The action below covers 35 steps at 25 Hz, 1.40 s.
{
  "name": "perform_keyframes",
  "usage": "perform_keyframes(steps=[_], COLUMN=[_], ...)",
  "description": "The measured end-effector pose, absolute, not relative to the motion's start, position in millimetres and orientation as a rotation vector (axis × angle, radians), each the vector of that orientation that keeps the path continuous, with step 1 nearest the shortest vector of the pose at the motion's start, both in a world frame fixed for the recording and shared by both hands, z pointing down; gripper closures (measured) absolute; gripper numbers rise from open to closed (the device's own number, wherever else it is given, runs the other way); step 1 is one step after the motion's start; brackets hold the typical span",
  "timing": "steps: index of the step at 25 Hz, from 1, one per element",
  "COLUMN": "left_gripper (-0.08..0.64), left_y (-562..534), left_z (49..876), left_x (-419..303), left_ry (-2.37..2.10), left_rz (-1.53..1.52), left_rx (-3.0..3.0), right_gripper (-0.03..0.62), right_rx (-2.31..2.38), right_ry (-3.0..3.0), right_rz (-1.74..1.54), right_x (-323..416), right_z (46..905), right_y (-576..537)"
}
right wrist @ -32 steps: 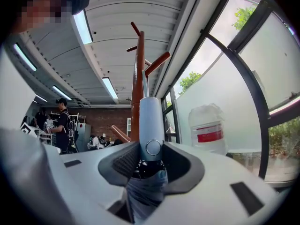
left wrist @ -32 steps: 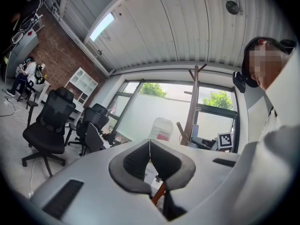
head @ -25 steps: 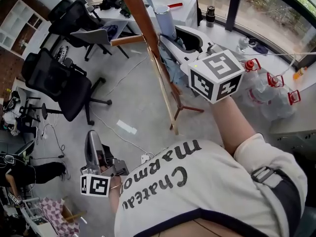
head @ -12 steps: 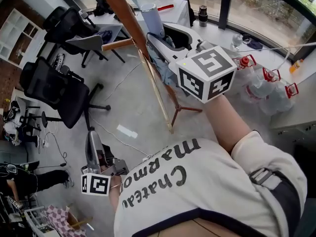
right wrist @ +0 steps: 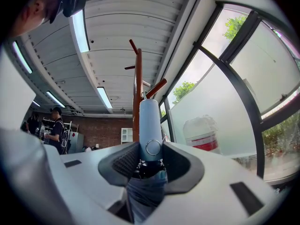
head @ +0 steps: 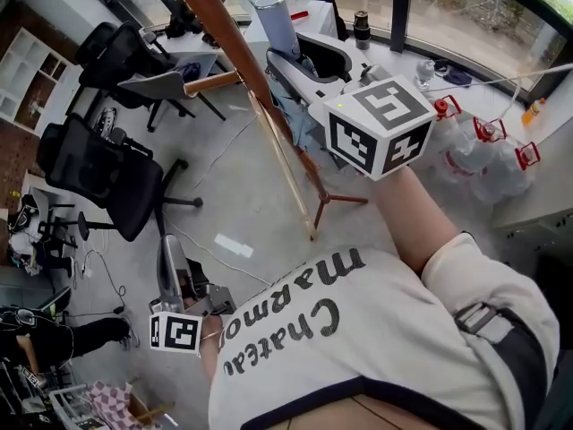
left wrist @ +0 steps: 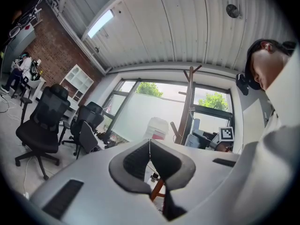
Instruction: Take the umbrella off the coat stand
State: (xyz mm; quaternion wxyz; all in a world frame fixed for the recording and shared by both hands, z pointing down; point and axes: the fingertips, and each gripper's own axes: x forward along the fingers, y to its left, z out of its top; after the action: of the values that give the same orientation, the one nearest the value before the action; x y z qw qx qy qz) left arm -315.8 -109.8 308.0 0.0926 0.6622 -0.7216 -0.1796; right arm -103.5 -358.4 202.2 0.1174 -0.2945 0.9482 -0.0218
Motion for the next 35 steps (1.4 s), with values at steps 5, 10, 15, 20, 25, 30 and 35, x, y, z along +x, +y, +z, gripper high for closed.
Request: perform_keyframes(steps=[5,10,15,20,25,30,35], left_gripper=[0.537,0.537,0.537,0.537,0.537,0.537,0.535], left_y=[-104.4,-98.5,-87.1,-71.5,-64.2,-65.2,-66.6], left_z=[299.4,292.8,290.2,290.5,296.7,302.3,302.2], left_x=[-320.4,-320.2,-322.1,-324.3,-327.1,-325.3,-321.4], left_ry=[-2.135,-2.139,-2.154,-2.188,-2.184,-2.164,-2.156], left_rz=[-0.54,-0.534,-0.531,-0.528,-0.522,-0.53,-0.518], left_rx=[1.988,2.009,2.002,1.973,1.951,1.944,1.956], right_gripper=[0.431,0.431,0.433,0.433,0.433,0.433,0.433], right_rx=[-0.897,-0.913,-0.93,-0.968,-0.992,-1.035,-1.064], right_ry=[2.736,2.704,2.699,2.677,2.647,2.629,2.612], right_rz=[-0.041,-0.05,-0.028,0.012,0.039,0.058,0.047], right_x=[-95.7,-86.6,-81.8,-70.6,-62.6,-50.6,-37.9], right_z=[189.0,181.2,176.9,167.9,156.1,151.5,151.3], right_y=[-353.1,-348.2,-347.0,-351.6,-358.2,-365.0,-367.8])
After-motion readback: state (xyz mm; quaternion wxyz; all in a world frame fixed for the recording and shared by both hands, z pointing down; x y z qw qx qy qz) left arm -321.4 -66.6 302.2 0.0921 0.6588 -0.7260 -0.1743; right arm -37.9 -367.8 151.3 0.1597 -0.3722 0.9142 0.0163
